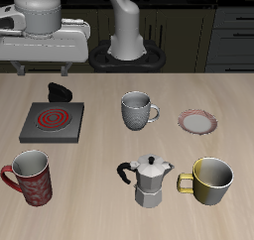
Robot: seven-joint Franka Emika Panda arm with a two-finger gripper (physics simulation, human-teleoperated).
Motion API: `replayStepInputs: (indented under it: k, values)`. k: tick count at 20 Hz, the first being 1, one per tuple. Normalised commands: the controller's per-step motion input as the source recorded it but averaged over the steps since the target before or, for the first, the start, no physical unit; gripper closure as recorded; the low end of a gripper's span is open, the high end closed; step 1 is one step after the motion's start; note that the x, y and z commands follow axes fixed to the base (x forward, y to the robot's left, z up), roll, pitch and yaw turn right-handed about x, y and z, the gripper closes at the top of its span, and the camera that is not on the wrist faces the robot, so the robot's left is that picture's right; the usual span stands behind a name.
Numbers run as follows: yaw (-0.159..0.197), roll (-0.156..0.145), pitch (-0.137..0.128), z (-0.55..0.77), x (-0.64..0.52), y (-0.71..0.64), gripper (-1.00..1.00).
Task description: Place the red mug on the plate
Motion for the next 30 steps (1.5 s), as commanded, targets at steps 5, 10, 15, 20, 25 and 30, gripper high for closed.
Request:
replayStepInputs:
  k: [5, 10, 15, 20, 25, 30]
  values:
    - [-0.041, -0.002, -0.009, 0.0, 0.07, -0.13, -1.0]
    - [0.023, 0.046, 0.003, -0.03, 0.11, -0.18, -1.0]
    - [-0.018, 0.007, -0.017, 0.06, 0.02, -0.15, -1.0]
    - [-0.051, 0.079, -0.012, 0.09, 0.03, -0.13, -1.0]
    - [-0.018, 0.044, -0.012, 0.05, 0.04, -0.01, -1.0]
    - [-0.04, -0.003, -0.029, -0.07, 0.02, 0.01, -1.0]
